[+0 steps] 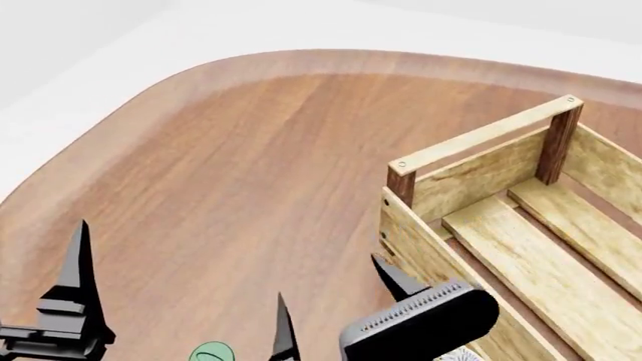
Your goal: Pick up the salad dressing and put it in the tray.
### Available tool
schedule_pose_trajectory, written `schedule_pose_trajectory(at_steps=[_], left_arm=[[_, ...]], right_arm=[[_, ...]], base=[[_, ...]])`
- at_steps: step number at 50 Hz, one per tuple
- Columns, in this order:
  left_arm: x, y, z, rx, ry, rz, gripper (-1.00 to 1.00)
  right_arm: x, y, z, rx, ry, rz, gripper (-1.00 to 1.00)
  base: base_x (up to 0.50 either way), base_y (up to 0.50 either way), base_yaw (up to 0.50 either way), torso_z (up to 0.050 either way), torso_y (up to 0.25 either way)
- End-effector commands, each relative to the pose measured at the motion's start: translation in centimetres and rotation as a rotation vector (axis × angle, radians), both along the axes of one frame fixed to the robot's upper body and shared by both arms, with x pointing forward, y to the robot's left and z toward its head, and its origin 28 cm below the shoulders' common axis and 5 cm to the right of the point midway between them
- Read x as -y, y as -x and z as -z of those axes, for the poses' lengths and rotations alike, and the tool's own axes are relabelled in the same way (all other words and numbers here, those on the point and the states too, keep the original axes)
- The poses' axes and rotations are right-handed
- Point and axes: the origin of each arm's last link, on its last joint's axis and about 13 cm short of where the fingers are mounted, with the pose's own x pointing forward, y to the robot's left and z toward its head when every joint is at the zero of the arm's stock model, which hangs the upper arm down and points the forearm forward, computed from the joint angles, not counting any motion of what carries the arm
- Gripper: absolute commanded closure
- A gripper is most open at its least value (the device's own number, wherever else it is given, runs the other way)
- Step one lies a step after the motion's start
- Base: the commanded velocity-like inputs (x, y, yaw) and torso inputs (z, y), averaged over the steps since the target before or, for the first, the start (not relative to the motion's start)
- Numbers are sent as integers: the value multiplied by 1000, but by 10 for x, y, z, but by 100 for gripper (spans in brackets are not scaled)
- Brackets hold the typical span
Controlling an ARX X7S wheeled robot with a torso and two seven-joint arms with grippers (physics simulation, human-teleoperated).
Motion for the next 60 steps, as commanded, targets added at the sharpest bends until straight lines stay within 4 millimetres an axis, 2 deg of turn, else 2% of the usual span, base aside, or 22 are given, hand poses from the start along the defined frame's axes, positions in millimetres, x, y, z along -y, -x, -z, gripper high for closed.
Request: schedule_pose_trajectory(at_steps=[1, 9, 27, 41, 60], left_arm=[[-3, 1, 0, 6, -16, -17, -100], [-4, 1, 0, 6, -15, -17, -100], [-4, 1, 0, 9, -15, -16, -100], [-4, 2, 0, 10, -11, -15, -100], [-5, 3, -1, 13, -7, -15, -100]], right_arm=[[-5, -19, 24, -194, 136, -160, -100], [-8, -9, 29, -267, 172, -311, -100], [-16, -7, 34, -285, 176, -393, -100], [-24, -26, 42, -294, 178, -347, -100], [-34, -32, 52, -326, 204, -413, -100]], base=[[0, 0, 0, 0, 0], [0, 0, 0, 0, 0], [0, 0, 0, 0, 0], [0, 0, 0, 0, 0], [0, 0, 0, 0, 0]])
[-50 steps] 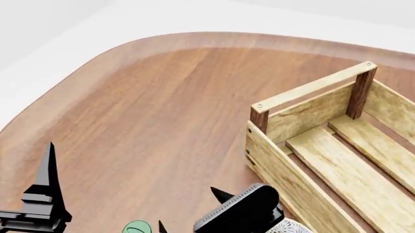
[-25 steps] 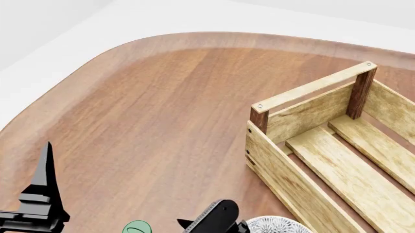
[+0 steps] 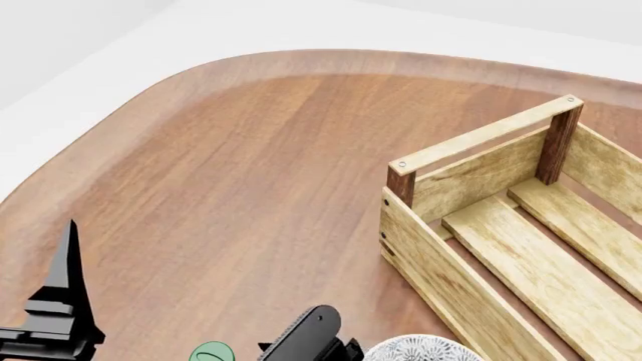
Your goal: Pick up the salad dressing and put it in the tray.
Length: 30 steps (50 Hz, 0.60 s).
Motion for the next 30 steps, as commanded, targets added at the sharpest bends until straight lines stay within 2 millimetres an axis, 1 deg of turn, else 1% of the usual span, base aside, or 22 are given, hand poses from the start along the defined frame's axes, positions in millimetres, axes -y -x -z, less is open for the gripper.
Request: schedule_pose_trajectory(at_steps=[1, 11, 28, 30], left_arm=[[0, 1, 0, 3, 2, 1, -100], [-1, 1, 0, 4, 1, 2, -100], [-1, 2, -1, 6, 3, 5, -100], [-1, 2, -1, 6, 4, 6, -100]], right_arm=[[-5, -7, 5, -15, 6, -23, -100], [-4, -18, 13, 11, 19, 8, -100], [-10, -25, 14, -10, 35, -23, -100], [-12, -29, 15, -8, 38, -25, -100]], base=[[0, 0, 0, 0, 0], [0, 0, 0, 0, 0], [0, 0, 0, 0, 0], [0, 0, 0, 0, 0]])
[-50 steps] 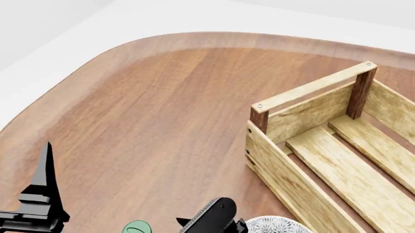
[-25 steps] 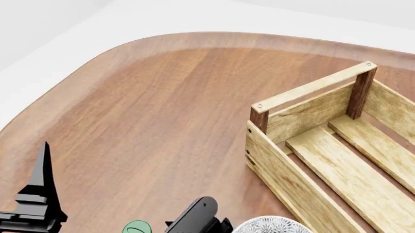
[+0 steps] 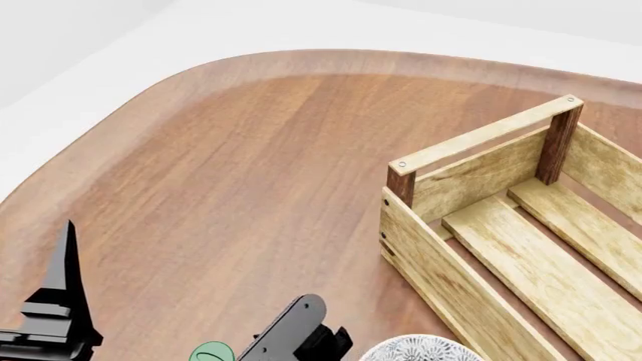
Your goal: Pick up the salad dressing and put it in the tray.
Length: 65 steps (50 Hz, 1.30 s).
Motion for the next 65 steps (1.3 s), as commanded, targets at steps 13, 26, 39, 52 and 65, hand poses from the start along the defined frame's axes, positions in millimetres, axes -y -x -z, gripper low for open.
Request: schedule_pose_trajectory(at_steps=[13, 26, 39, 52, 65], left_arm=[[-1, 1, -1, 1, 4, 1, -100], [-2, 1, 0, 1, 7, -1, -100], [-1, 1, 0, 2, 3, 0, -100], [-1, 4, -1, 6, 1, 4, -100], [0, 5, -2, 9, -2, 4, -100]], right_arm=[[-4, -22, 12, -5, 15, 12, -100], [-10, -18, 17, -5, 11, -4, 100], [-3, -15, -5, 31, 12, 22, 100], [9, -7, -46, 106, -22, 79, 100], [22, -9, -86, 194, -46, 159, 100]], base=[[0, 0, 0, 0, 0], [0, 0, 0, 0, 0], [0, 0, 0, 0, 0], [0, 0, 0, 0, 1], [0, 0, 0, 0, 1]])
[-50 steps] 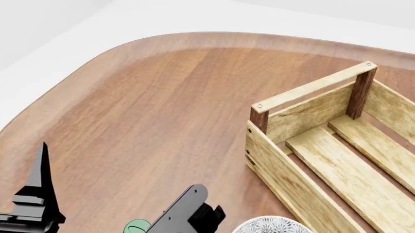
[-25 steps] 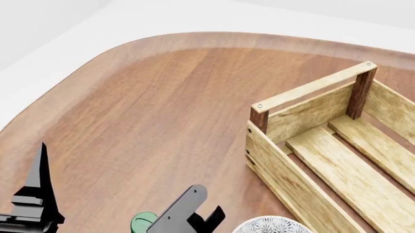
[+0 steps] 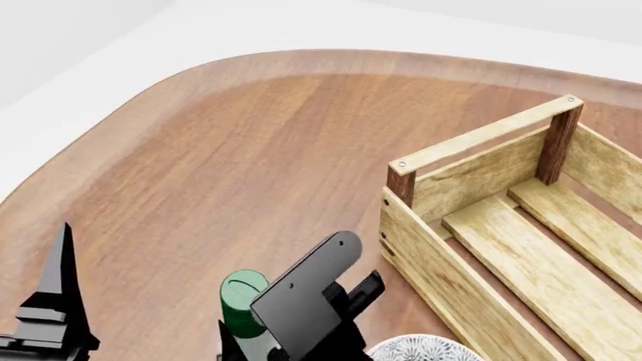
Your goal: Pick up the salad dressing and put it in the tray.
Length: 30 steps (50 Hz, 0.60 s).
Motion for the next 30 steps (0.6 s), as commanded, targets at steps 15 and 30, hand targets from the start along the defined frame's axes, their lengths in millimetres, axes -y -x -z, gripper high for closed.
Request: schedule_pose_trajectory(at_steps=[15, 30], left_arm=[[0, 0, 1, -3, -13, -6, -100], [1, 1, 2, -4, -19, -4, -100]], right_arm=[[37, -4, -79, 183, -40, 209, 100], [67, -5, -117, 255, -58, 355, 100]], base=[[0, 0, 0, 0, 0], [0, 0, 0, 0, 1]])
